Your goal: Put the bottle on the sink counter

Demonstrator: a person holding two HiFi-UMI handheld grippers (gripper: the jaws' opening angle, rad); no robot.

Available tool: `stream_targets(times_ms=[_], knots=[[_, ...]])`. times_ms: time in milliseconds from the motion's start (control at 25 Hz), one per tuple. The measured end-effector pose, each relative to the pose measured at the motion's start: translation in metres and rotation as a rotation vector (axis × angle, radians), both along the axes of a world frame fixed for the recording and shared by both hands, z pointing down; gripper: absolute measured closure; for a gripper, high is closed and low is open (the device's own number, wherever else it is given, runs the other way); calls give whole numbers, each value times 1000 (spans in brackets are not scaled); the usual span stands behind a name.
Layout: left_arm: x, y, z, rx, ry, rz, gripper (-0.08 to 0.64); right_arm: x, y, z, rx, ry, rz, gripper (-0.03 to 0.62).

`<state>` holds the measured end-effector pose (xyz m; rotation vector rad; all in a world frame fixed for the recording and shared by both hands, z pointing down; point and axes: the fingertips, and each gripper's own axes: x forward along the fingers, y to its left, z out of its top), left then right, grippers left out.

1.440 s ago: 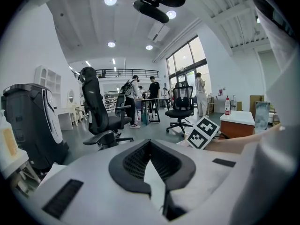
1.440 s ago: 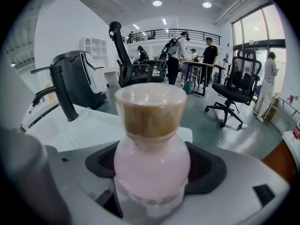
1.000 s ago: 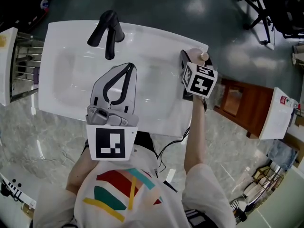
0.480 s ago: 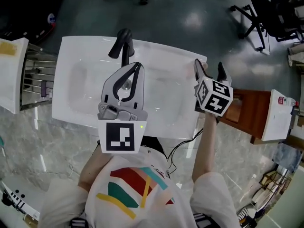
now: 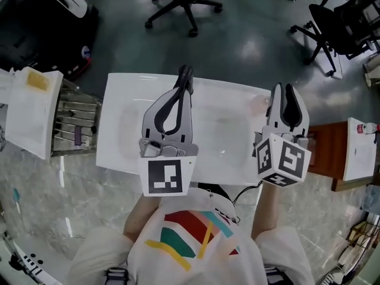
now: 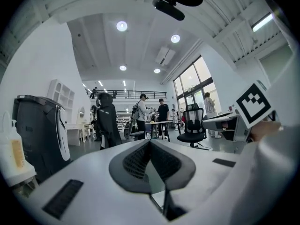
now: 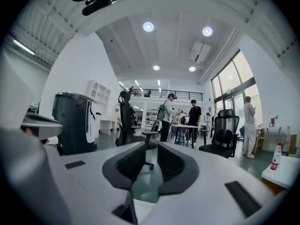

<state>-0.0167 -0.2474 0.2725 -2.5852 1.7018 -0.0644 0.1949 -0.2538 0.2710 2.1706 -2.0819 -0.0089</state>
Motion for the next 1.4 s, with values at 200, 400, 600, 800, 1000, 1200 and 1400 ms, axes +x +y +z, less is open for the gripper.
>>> stream_targets(times_ms=[200,400,600,800,1000,1200,1400], knots=[[-19,5,-29,52,21,-22,543,-49,24,-35,94,5,-55,552],[-35,10,-41,75,28,-35,543,-97,35,-43,133,51,-118,575],[-48,14,-46,101,10,-44,543,-138,42,-31,105,-35,-198,580],[-53,19,-44,105,-12,-34,543,-167,46,-21,92,-29,-243,580],[-54,21,-40,96,-13,-18,543,-174,46,-20,85,-40,-246,580],[-52,22,-41,98,-9,-7,543,-171,47,-22,100,-46,-234,580],[-53,21,-42,104,1,-5,543,-173,49,-22,102,-37,-235,580]])
